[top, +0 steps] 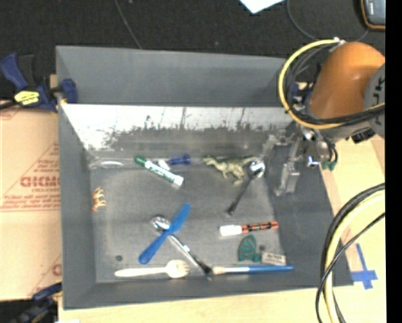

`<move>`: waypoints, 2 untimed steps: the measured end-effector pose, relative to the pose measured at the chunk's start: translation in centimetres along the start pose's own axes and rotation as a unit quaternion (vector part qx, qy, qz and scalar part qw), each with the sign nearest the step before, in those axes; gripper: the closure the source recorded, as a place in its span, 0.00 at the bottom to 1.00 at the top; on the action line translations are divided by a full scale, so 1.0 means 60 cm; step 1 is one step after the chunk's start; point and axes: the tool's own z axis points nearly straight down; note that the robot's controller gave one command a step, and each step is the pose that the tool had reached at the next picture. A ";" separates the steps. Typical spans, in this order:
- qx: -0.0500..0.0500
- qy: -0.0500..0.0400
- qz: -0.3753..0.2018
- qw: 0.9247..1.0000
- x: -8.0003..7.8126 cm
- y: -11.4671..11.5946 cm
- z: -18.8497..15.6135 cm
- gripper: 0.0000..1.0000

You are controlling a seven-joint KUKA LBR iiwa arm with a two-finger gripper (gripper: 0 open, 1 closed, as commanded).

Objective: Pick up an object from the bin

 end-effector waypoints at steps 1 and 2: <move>0.000 0.000 0.000 1.000 0.000 0.000 0.000 0.00; 0.000 0.002 -0.072 0.997 0.135 0.005 0.074 0.00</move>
Offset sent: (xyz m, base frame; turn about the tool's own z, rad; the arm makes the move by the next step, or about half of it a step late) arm -0.0783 0.0034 -0.0437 -0.1458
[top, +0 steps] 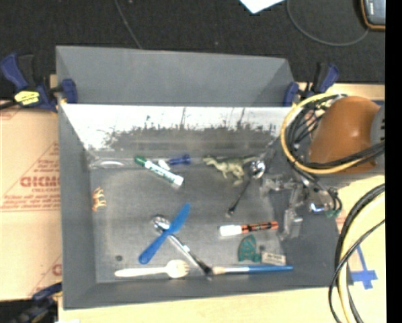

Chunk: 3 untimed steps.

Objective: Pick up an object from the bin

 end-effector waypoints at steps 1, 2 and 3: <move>0.001 -0.010 0.130 0.992 -0.132 0.039 -0.005 0.00; 0.002 -0.008 0.087 0.996 -0.093 0.047 0.018 0.00; 0.003 -0.010 0.043 0.999 -0.108 0.040 0.054 0.00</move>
Offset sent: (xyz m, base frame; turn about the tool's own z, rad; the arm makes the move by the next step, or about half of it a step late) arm 0.0027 0.0429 -0.0433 -0.0851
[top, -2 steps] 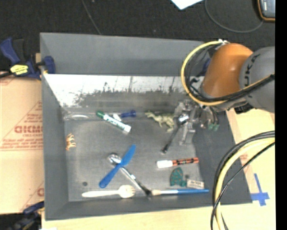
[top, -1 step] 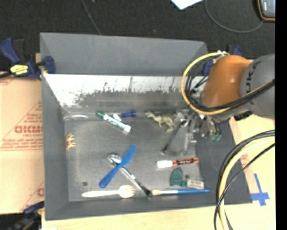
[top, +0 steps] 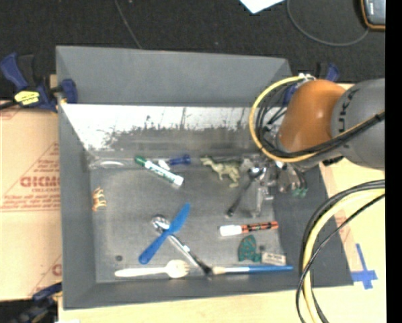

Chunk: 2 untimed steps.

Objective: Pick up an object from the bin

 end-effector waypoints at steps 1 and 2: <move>0.001 0.003 0.001 1.000 0.063 0.062 0.011 0.00; 0.001 -0.003 0.060 0.998 0.003 0.042 0.006 0.00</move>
Offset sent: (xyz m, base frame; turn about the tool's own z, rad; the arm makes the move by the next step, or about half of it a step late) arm -0.0060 0.0258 -0.0051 0.1202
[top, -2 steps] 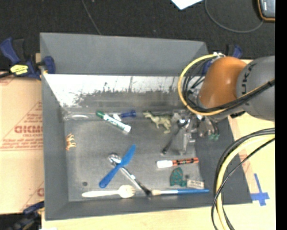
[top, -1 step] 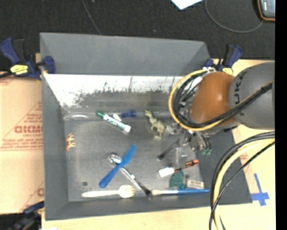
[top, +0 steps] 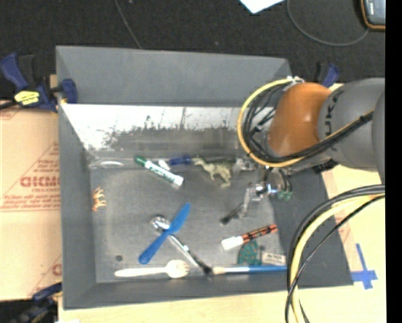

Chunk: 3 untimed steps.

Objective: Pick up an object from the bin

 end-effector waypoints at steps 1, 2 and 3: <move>0.002 0.006 0.230 0.973 0.116 0.021 0.007 1.00; 0.002 0.006 0.228 0.974 0.116 0.020 0.007 1.00; 0.002 0.006 0.227 0.974 0.116 0.020 0.007 1.00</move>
Offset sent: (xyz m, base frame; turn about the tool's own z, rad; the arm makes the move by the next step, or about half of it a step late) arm 0.0000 0.0000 0.0000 0.0000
